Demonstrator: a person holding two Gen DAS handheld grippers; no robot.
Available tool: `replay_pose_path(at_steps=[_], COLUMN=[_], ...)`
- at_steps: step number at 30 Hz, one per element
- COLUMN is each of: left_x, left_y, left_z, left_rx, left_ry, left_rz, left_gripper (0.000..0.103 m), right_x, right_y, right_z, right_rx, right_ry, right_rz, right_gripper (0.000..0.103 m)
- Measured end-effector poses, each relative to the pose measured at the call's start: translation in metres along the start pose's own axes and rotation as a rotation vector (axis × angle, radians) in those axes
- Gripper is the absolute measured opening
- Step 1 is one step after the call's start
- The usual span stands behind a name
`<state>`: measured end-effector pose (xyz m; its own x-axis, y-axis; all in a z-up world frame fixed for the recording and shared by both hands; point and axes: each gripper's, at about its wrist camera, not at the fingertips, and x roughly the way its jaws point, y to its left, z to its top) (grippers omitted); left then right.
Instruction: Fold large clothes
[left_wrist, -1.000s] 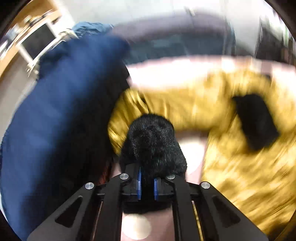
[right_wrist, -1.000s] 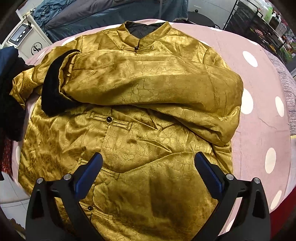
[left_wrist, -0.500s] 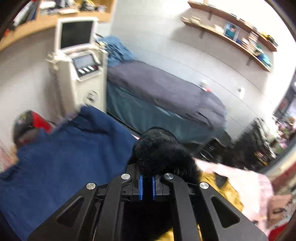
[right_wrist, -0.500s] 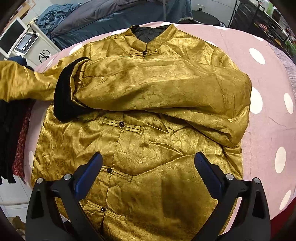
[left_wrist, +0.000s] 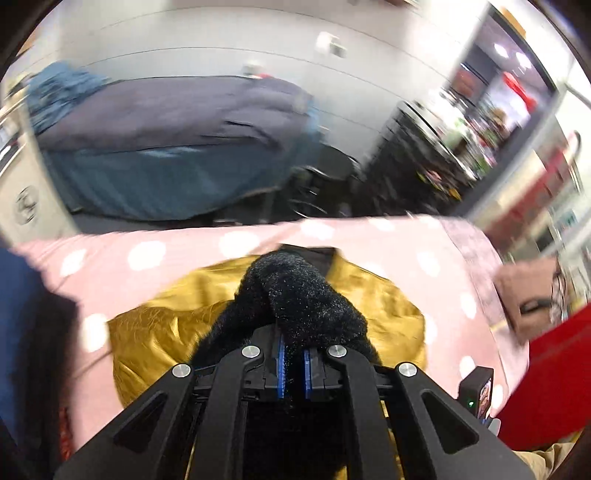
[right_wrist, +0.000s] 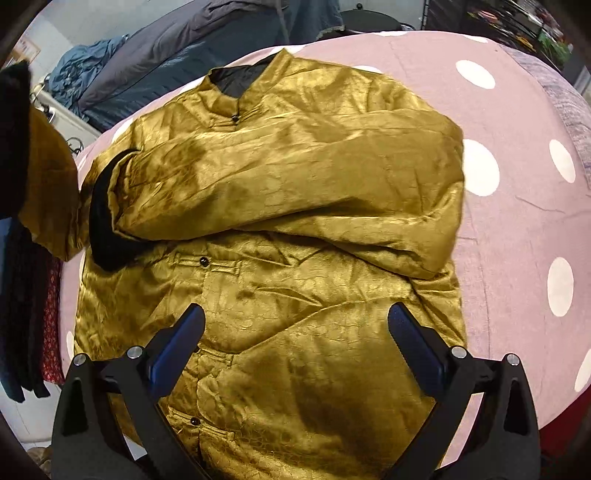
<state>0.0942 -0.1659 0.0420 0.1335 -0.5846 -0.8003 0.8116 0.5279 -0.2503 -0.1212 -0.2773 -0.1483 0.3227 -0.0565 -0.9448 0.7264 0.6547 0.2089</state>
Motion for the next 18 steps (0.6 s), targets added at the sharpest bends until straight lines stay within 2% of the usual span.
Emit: replay_pose_path(at_steps=[3, 7, 8, 9, 10, 11, 12, 18], left_x=[0.039, 0.089, 0.1, 0.114, 0.124, 0.13, 0.13, 0.108], left_y=[-0.047, -0.081, -0.085, -0.09, -0.094, -0.095, -0.096, -0.082], left_z=[-0.002, -0.022, -0.027, -0.036, -0.042, -0.049, -0.053, -0.059], left_rx=[0.064, 0.105, 0.105, 0.103, 0.1, 0.09, 0.081, 0.049], left_ry=[0.049, 0.15, 0.178, 0.218, 0.242, 0.247, 0.23, 0.181], left_rz=[-0.043, -0.022, -0.01, 0.015, 0.032, 0.039, 0.041, 0.009], left_gripper=[0.006, 0.009, 0.02, 0.041, 0.056, 0.079, 0.087, 0.095], right_x=[-0.002, 0.001, 0.002, 0.003, 0.004, 0.004, 0.005, 0.006], right_y=[-0.018, -0.042, -0.047, -0.051, -0.055, -0.057, -0.059, -0.056], right_z=[-0.003, -0.008, -0.01, -0.011, -0.011, -0.012, -0.012, -0.009], right_rx=[0.054, 0.131, 0.149, 0.164, 0.174, 0.18, 0.184, 0.178], right_ry=[-0.001, 0.017, 0.022, 0.025, 0.029, 0.031, 0.032, 0.033], right_rz=[-0.003, 0.0, -0.001, -0.002, 0.0, 0.0, 0.0, 0.002], right_gripper=[0.098, 0.098, 0.098, 0.098, 0.098, 0.098, 0.098, 0.098])
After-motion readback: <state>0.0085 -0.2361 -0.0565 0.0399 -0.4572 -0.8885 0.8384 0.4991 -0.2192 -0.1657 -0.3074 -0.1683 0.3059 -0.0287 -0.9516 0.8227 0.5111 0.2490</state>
